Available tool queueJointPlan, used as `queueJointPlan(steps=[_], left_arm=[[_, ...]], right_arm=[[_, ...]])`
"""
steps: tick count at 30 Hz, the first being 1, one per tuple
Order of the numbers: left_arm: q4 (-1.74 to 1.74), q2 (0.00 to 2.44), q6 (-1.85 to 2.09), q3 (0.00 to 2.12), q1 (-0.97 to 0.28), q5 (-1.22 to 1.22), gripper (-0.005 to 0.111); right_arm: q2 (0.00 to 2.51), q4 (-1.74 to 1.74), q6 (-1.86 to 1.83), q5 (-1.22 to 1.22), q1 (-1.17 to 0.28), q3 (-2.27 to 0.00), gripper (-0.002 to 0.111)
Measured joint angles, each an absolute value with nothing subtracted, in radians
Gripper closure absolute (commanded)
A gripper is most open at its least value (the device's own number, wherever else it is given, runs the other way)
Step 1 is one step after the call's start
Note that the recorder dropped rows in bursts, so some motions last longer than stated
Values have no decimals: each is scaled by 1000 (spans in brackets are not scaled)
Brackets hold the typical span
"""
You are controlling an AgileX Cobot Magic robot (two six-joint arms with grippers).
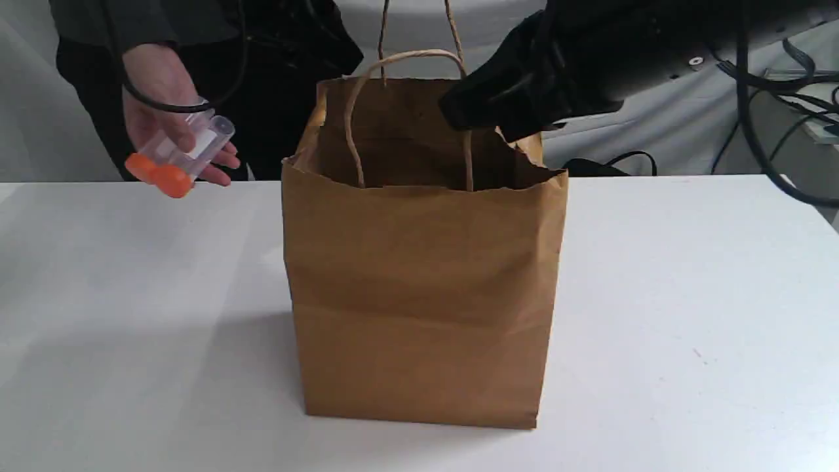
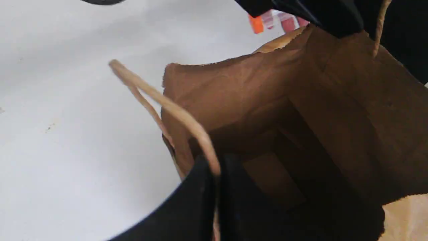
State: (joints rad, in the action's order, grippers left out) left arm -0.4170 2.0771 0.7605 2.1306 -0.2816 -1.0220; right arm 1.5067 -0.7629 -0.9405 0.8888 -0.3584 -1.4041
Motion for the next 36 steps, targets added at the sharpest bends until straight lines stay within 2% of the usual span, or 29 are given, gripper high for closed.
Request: queueJointPlan(steps=[8,11,15,19,36], left_arm=[[-425,2139,761,2131,-282,-1020,39],[-444,2148,761,2131,-282,-1016,44],[-473,2151,761,2131,-282,-1021,70],[-525,2153,761,2131,-282,-1028,106],[-539,2153,635,2131,-282,-1050,107]], right_arm=[[1507,-763,-940,885,-358,-1404,108],[1507,-763,-940,885,-358,-1404,108],[1507,-765,-940,885,-358,-1404,108],[1507,-765,-936,885,-358,-1404,108],[1507,-779,-879,882,-358,-1406,108]])
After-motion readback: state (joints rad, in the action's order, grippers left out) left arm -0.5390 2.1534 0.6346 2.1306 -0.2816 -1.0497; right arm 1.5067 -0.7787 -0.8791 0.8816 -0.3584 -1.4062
